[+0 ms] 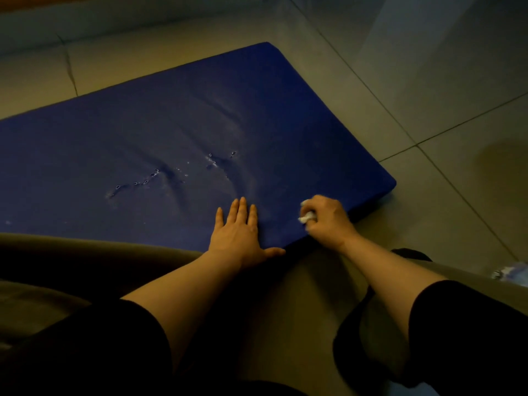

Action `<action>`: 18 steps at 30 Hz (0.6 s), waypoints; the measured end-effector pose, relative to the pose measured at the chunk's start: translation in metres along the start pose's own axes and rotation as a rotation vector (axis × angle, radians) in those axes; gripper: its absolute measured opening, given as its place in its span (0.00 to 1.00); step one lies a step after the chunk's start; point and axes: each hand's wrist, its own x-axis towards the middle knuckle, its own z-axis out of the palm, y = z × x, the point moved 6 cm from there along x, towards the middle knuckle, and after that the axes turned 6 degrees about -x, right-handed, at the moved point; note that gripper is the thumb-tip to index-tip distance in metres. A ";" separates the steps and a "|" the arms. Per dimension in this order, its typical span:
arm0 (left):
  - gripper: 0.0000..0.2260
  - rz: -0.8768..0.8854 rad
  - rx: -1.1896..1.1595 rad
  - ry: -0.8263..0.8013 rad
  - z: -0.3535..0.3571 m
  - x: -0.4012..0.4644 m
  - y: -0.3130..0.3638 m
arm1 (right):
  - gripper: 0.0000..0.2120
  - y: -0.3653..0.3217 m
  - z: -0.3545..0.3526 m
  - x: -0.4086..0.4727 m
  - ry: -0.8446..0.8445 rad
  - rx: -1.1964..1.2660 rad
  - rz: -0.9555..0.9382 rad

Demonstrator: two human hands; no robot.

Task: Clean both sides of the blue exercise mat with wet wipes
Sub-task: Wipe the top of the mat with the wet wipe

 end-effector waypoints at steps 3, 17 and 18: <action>0.52 0.014 -0.020 0.018 -0.001 -0.001 -0.001 | 0.05 0.049 -0.024 0.002 0.115 -0.054 0.286; 0.51 -0.007 -0.141 -0.063 -0.026 -0.006 -0.055 | 0.05 -0.047 0.020 -0.007 -0.061 0.041 -0.048; 0.51 -0.013 -0.156 -0.058 -0.027 -0.007 -0.055 | 0.04 -0.036 0.015 -0.005 -0.023 0.024 0.027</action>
